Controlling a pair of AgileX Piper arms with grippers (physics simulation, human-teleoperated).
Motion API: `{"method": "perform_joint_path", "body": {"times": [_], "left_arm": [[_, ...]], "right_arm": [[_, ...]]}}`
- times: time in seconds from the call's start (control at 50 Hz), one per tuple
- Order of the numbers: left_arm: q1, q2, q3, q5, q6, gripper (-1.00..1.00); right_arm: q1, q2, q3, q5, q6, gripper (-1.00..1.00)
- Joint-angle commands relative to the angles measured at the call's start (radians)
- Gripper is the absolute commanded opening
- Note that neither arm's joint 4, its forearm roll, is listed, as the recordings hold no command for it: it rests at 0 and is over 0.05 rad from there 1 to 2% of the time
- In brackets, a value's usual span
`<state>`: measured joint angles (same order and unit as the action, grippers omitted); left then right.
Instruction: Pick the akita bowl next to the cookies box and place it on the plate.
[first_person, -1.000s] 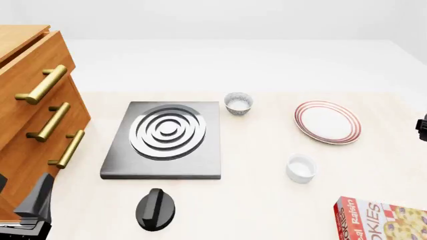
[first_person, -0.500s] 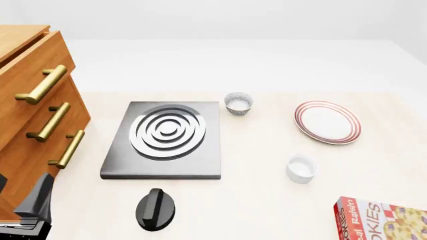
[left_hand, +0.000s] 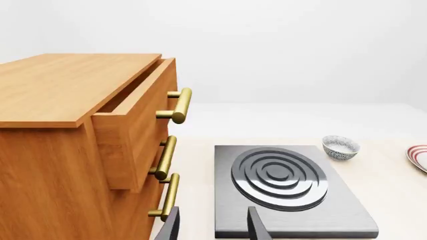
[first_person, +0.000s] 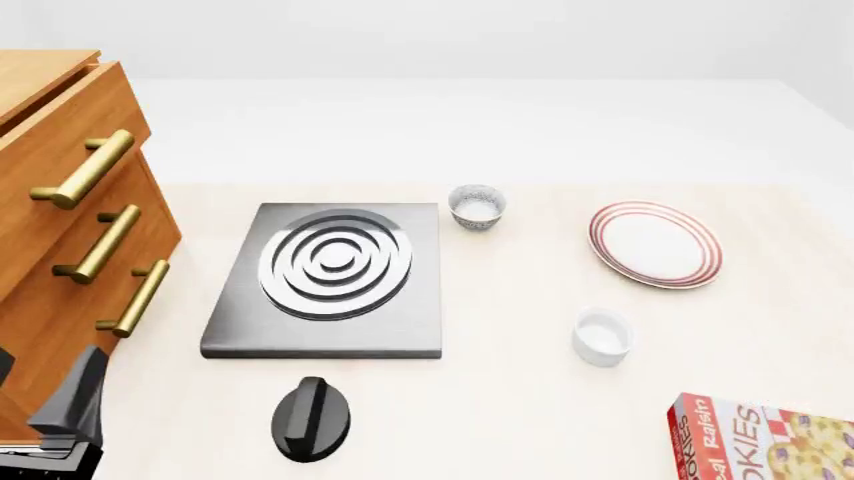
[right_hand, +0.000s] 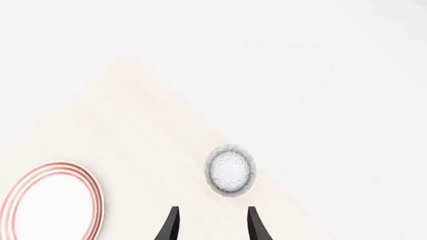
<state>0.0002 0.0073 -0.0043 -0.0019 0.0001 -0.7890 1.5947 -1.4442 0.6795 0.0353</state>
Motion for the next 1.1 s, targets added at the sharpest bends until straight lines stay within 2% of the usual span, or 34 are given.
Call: {"method": "perform_joint_path", "body": {"times": [0.02, 0.14, 0.32, 0.36, 0.38, 0.66, 0.86, 1.1], "left_arm": [[0.000, 0.000, 0.000, 0.000, 0.000, 1.00], [0.000, 0.000, 0.000, 0.000, 0.000, 1.00], [0.000, 0.000, 0.000, 0.000, 0.000, 1.00], [0.000, 0.000, 0.000, 0.000, 0.000, 1.00], [0.000, 0.000, 0.000, 0.000, 0.000, 1.00], [0.000, 0.000, 0.000, 0.000, 0.000, 1.00], [0.000, 0.000, 0.000, 0.000, 0.000, 1.00], [0.000, 0.000, 0.000, 0.000, 0.000, 1.00]], "right_arm": [[-0.039, 0.045, -0.108, 0.060, 0.008, 1.00], [-0.057, 0.077, -0.150, 0.081, 0.011, 1.00], [-0.098, 0.136, -0.205, 0.092, 0.061, 1.00], [-0.102, 0.141, -0.203, 0.089, 0.063, 1.00], [-0.130, 0.169, -0.198, 0.033, 0.057, 1.00], [-0.140, 0.201, -0.155, -0.021, 0.055, 1.00], [-0.161, 0.229, -0.137, -0.050, 0.029, 1.00], [-0.145, 0.253, -0.067, -0.123, 0.019, 1.00]]}}
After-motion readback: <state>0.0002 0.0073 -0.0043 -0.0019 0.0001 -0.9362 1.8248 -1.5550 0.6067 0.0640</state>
